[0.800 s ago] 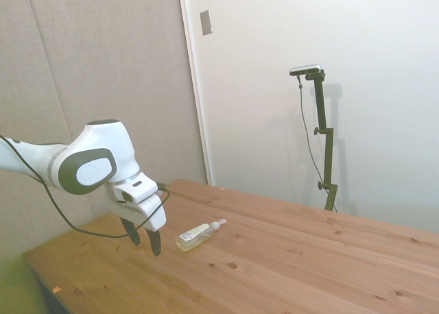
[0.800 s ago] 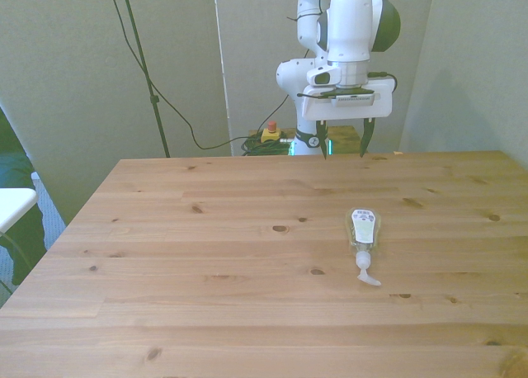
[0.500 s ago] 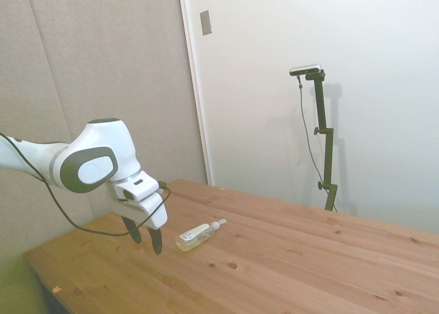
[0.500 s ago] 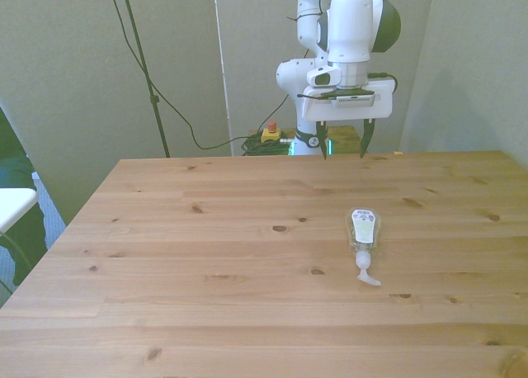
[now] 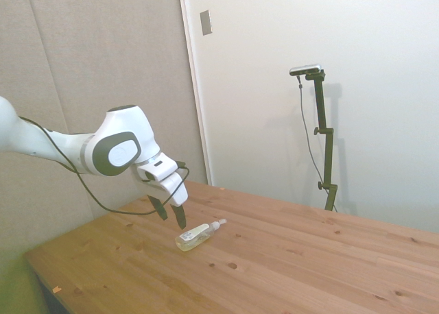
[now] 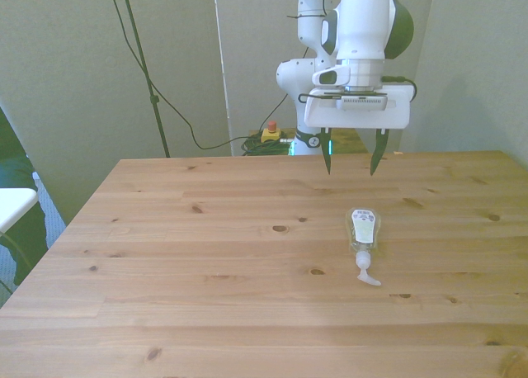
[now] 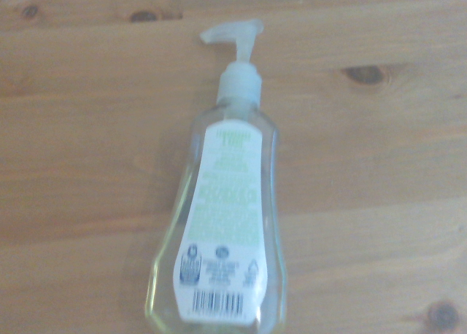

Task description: Stand the sanitizer

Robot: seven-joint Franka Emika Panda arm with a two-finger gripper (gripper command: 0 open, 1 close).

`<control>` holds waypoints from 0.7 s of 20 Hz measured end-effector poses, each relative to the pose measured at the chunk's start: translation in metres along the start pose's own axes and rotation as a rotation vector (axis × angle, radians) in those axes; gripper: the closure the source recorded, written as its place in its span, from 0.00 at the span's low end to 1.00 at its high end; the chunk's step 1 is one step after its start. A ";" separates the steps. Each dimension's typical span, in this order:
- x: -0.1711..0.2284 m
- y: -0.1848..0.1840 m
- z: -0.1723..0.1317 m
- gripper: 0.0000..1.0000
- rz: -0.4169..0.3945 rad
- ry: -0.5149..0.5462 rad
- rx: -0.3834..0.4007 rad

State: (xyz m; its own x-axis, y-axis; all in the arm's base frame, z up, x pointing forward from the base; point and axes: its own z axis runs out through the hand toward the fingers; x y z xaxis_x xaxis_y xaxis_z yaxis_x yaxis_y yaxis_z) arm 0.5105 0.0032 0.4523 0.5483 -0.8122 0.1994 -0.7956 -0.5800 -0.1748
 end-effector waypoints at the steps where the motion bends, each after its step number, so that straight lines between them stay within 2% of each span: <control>1: 0.006 -0.010 0.008 0.00 0.013 0.010 -0.001; 7: 0.033 -0.061 0.039 0.00 0.065 0.032 0.011; 14: 0.064 -0.098 0.077 0.00 0.117 0.049 0.001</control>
State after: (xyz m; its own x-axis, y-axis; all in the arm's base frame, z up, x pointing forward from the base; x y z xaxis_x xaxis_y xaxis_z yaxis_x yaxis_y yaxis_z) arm 0.6436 0.0037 0.4081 0.4385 -0.8704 0.2241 -0.8531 -0.4815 -0.2010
